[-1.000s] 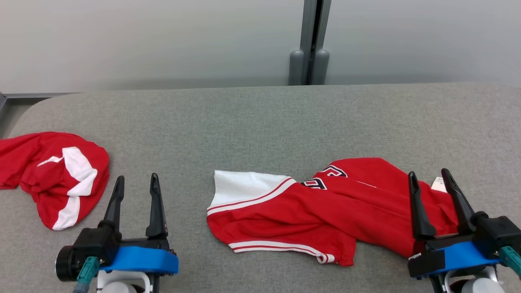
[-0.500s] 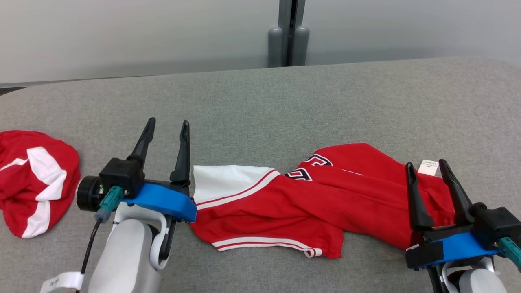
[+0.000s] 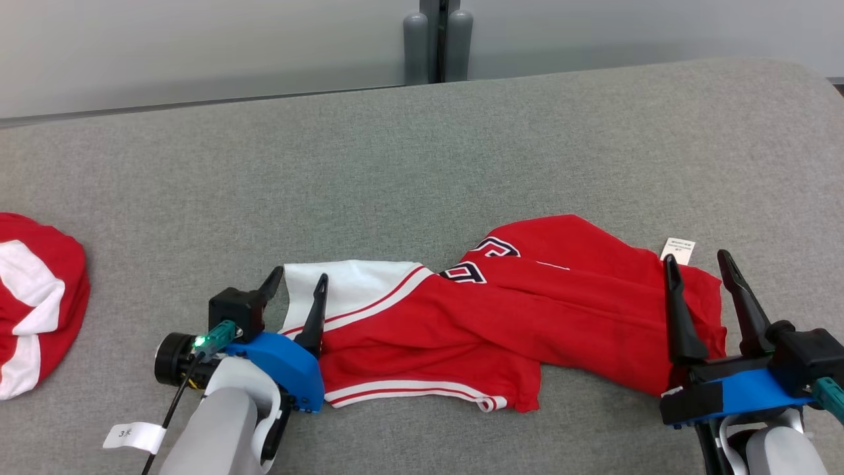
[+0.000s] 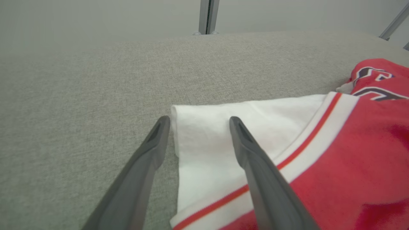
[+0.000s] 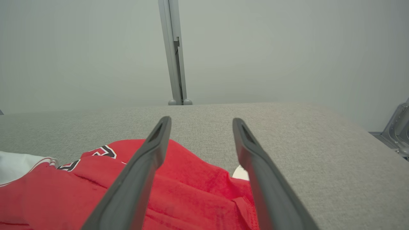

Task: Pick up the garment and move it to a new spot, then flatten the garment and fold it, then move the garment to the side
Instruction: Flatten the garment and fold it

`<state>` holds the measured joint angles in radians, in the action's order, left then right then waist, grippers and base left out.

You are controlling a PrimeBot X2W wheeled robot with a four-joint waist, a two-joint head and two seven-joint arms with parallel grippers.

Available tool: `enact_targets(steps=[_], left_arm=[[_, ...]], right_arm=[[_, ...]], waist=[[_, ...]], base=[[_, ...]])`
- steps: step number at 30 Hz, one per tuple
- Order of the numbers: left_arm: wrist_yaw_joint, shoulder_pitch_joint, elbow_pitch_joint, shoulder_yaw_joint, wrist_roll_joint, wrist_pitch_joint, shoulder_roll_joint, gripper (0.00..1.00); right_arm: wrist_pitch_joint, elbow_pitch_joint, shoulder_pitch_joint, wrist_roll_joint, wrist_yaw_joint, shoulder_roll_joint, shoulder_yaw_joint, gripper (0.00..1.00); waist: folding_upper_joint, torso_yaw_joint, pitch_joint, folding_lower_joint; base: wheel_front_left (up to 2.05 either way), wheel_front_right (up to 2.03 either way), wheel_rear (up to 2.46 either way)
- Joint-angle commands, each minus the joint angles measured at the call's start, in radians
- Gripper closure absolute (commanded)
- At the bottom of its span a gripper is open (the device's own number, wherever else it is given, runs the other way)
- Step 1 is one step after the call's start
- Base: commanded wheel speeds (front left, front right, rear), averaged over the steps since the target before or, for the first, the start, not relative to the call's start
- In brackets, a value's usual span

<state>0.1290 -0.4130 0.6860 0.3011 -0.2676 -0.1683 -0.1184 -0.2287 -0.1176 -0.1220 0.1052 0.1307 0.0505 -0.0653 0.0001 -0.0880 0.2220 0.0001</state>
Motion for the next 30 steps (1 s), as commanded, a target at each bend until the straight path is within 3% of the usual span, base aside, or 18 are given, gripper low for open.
enact_targets(steps=[1,8,9,10,12,19,30], left_arm=[[0.002,-0.007,0.019,0.010,-0.009,0.002,-0.006,0.00],[0.002,-0.048,0.121,0.073,-0.070,0.003,-0.004,0.00],[0.002,-0.059,0.132,0.083,-0.079,0.000,-0.005,0.17],[0.002,-0.071,0.143,0.093,-0.085,0.000,-0.005,0.51],[0.002,-0.092,0.167,0.114,-0.102,-0.001,-0.004,1.00],[0.002,-0.213,0.206,0.166,-0.136,-0.041,-0.024,1.00],[0.002,-0.557,0.186,0.190,-0.121,-0.078,-0.086,1.00]], right_arm=[[-0.004,-0.003,-0.013,-0.005,0.000,0.000,-0.001,0.00],[-0.007,-0.008,-0.021,-0.005,0.000,0.000,0.002,0.00],[-0.007,-0.009,-0.022,-0.005,0.000,0.000,0.002,0.00],[-0.007,-0.010,-0.024,-0.005,0.000,0.000,0.002,0.00],[-0.007,-0.012,-0.026,-0.006,0.000,0.000,0.002,0.00],[-0.011,-0.010,-0.040,-0.002,0.000,0.000,-0.001,0.00],[-0.029,-0.039,-0.067,0.023,0.000,0.000,-0.024,0.00]], waist=[[-0.0001,-0.001,0.004,-0.0001],[-0.0001,-0.011,0.015,-0.0001],[-0.0001,-0.012,0.016,-0.0001],[-0.0001,-0.013,0.018,-0.0001],[-0.0001,-0.014,0.020,-0.0001],[-0.0001,-0.024,0.039,-0.0001],[-0.0001,-0.087,0.074,-0.0001]], base=[[0.00,0.00,0.00],[0.00,0.00,0.00],[0.00,0.00,0.00],[0.00,0.00,0.00],[0.00,0.00,0.00],[0.00,0.00,0.00],[0.00,0.00,0.00]])
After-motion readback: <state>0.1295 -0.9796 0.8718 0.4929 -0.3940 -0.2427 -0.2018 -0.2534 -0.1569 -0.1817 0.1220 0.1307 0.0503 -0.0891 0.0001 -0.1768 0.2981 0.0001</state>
